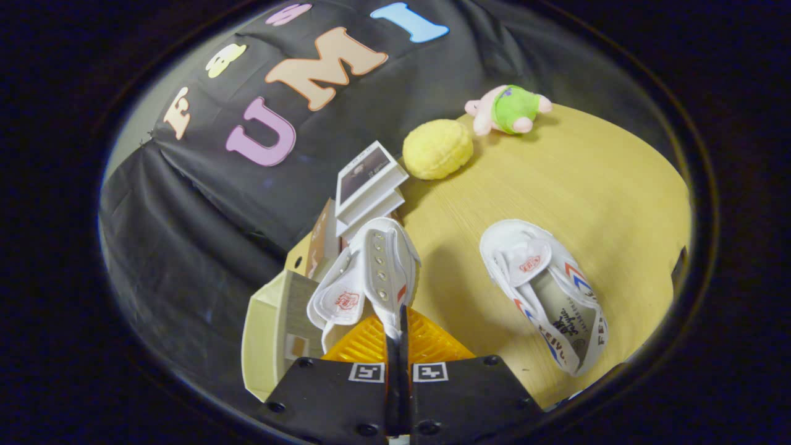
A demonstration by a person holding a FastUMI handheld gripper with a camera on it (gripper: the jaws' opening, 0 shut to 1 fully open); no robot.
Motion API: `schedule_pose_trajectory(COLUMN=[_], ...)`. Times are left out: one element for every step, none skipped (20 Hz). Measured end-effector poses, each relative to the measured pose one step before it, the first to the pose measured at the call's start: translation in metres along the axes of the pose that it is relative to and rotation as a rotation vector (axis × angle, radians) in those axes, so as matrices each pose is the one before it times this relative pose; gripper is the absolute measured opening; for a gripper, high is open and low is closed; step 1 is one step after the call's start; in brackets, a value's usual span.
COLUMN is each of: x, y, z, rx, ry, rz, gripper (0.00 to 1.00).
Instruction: Open the storage box then place both shoes into the box .Put the left shoe in first, then the right shoe, with the right side of both shoes facing outward in a uniform manner.
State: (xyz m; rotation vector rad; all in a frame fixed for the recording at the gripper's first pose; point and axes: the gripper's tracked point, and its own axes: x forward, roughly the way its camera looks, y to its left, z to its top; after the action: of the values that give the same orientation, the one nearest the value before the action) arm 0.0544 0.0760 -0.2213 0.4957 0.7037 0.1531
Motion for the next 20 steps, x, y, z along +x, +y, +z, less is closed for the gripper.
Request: schedule_pose_trajectory(x=[-0.00761,-0.00826,-0.00588,-0.00513,-0.00207,0.00062,0.00131,0.00229,0.00470,0.00740,0.00813,0.01051,0.01013,0.01151,0.00924,0.00775,0.00915,0.00715,0.00893,0.00703], y=[0.01349,0.01546,0.01725,0.01659,0.01663,0.01500,0.01310,0.01322,0.01183,0.01069,0.00839,0.00760,0.00641,0.00464,0.00240,0.00090,0.00053,0.00232,0.00178,0.00209], z=[0.00605,0.00548,0.00468,0.00208,0.00213,-0.00118,-0.00326,-0.00668,-0.00773,-0.01070,-0.01047,-0.01256,-0.01167,-0.01169,-0.01061,-0.01046,-0.00973,-0.00791,-0.00755,-0.00676], rx=[0.00727,0.01347,0.01488,0.01046,0.00388,-0.00637,-0.00876,-0.01044,-0.00950,-0.00794,-0.00137,0.00073,-0.00149,-0.00779,-0.00660,-0.01135,-0.01574,-0.01079,-0.00716,-0.00286], ry=[-0.01212,-0.00887,-0.00612,-0.00268,-0.00025,0.00615,0.01280,0.01996,0.02384,0.02945,0.03225,0.03460,0.03246,0.03124,0.02896,0.02682,0.02762,0.02179,0.02398,0.02046], rz=[0.02317,0.02720,0.03091,0.03032,0.02525,0.01937,0.01318,0.00990,0.00972,0.00665,0.00342,-0.00130,-0.00477,-0.01084,-0.02066,-0.02820,-0.02962,-0.01972,-0.01647,-0.01505], gripper=[0.03,0.03,0.03,0.03,0.03,0.03,0.03,0.03,0.03,0.03,0.03,0.03,0.03,0.03,0.03,0.03,0.03,0.03,0.03,0.03])
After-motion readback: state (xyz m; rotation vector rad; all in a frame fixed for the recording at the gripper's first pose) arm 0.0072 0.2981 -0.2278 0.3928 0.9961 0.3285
